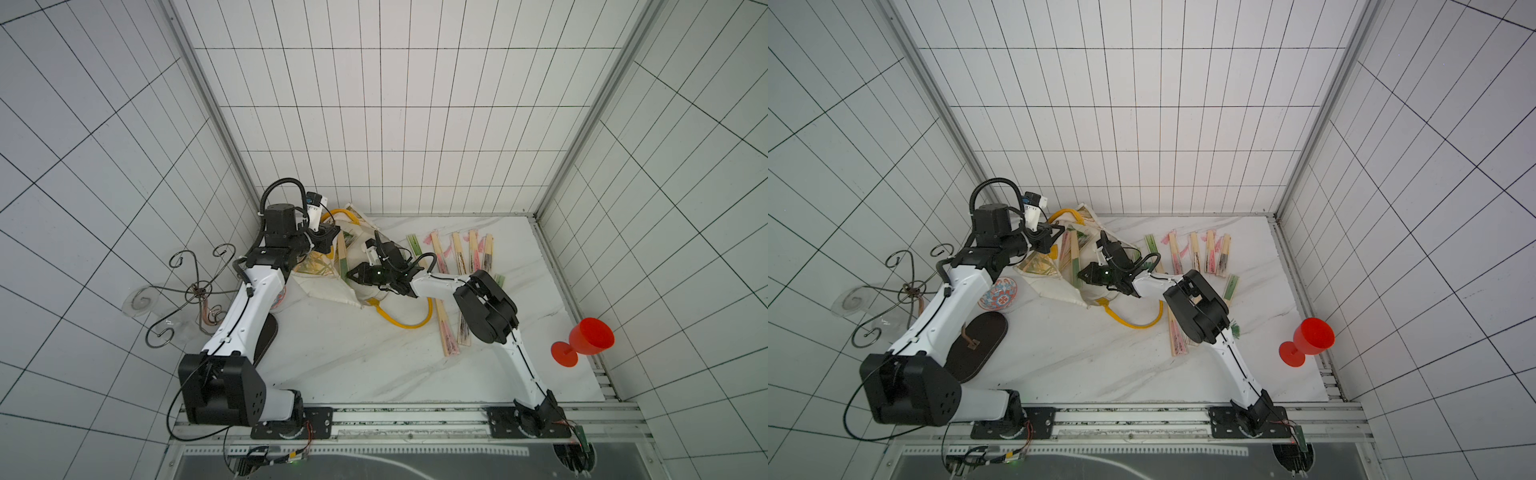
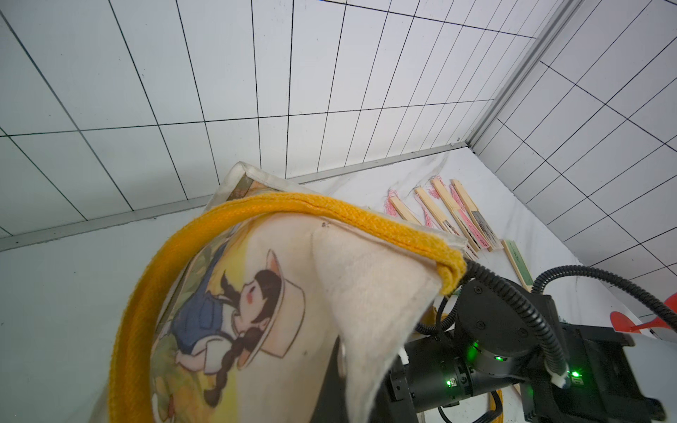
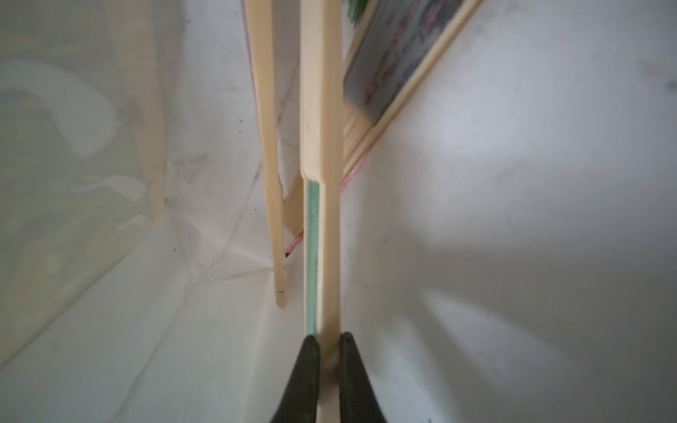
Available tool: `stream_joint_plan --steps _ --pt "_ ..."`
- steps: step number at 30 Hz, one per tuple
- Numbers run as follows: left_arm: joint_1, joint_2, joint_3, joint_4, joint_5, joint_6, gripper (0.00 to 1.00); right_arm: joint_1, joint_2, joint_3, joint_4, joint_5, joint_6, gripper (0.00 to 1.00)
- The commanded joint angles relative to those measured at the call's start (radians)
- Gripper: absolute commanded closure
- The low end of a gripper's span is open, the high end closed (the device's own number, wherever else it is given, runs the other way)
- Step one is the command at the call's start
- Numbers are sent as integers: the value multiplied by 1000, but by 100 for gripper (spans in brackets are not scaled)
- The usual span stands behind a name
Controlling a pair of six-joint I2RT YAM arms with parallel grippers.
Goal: Take out the folding fans from the tote bags
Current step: Pick up the folding fan from the canvas bag.
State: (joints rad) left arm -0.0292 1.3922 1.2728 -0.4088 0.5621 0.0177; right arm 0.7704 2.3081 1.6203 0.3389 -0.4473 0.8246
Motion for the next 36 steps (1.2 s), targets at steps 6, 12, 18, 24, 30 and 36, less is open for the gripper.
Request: stream_joint_plan --steps 6,12,18,24,30,36 --pt "23 -18 4 51 -19 31 100 -9 -141 -118 39 44 -49 94" --pt "28 -19 -1 50 -29 36 100 -10 -193 -158 6 104 -86 97" --pt "34 -19 -3 39 -58 54 100 -11 -248 -196 -27 137 -120 98" --pt "45 -19 -10 39 -71 54 100 -13 -310 -242 -48 157 -148 99" --pt "45 -7 -7 29 -101 58 100 -13 -364 -278 -96 166 -159 100" --pt "45 9 4 5 -179 73 100 -6 -468 -363 -159 167 -185 100"
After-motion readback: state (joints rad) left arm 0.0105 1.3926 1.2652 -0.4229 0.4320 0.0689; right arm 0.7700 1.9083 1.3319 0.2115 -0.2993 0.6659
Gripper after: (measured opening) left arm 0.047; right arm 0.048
